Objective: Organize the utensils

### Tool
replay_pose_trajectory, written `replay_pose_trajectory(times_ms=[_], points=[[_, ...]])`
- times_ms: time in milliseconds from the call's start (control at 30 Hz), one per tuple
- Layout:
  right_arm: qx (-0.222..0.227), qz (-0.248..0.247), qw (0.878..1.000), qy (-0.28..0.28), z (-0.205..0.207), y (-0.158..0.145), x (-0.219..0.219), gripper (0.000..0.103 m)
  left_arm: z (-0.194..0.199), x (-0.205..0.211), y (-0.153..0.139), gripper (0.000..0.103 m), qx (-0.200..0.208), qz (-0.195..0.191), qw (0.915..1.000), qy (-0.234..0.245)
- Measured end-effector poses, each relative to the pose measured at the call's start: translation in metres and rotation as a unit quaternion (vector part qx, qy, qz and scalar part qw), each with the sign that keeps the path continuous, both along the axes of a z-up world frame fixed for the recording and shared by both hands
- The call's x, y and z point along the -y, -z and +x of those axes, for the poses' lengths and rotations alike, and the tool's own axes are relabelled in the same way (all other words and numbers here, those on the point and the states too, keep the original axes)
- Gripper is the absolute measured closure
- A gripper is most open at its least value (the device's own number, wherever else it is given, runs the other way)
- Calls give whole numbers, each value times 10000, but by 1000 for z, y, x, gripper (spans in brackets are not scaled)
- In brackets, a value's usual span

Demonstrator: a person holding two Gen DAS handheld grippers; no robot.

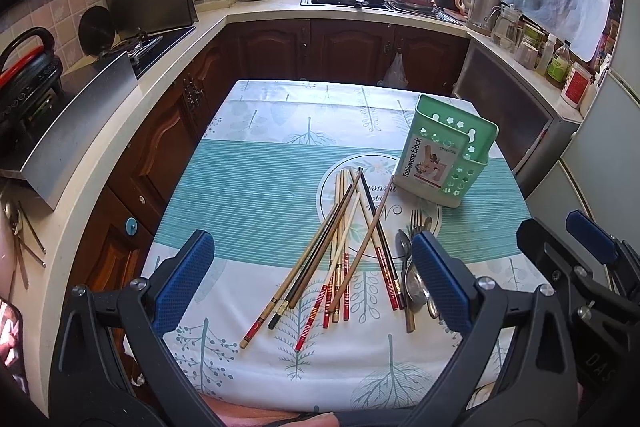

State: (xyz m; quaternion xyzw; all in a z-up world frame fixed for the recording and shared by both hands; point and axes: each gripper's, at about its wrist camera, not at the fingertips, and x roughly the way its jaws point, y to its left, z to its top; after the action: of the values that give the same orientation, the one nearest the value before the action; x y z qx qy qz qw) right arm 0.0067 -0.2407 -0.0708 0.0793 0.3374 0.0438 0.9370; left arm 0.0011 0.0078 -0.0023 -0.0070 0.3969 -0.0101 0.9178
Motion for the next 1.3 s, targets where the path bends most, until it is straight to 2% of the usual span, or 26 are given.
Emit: replay_pose_trajectory(times_ms=[367,667,833,1033,1200,1300], points=[[33,-91,10000,-19,0,-3,-6,23,2,-1,1,5,-30,36,10000,15],[27,-110,9999,-90,4,-5,-11,23,16,-8,5,5,-303,-255,9991,147],[28,-152,9998,-157,11,-8,-12,23,23,-10,-1,4,-200,-261,9990,300],[-64,-240,9994,-251,29,-16,-11,23,43,-14,-21,4,-43,86,9990,433],[-230,-197,9988,-389,54,-30,-6,23,81,-26,-27,5,-356,167,9961,795],[-371,-34,9978,-555,74,-38,-3,23,104,-33,-24,5,-398,475,9952,757]])
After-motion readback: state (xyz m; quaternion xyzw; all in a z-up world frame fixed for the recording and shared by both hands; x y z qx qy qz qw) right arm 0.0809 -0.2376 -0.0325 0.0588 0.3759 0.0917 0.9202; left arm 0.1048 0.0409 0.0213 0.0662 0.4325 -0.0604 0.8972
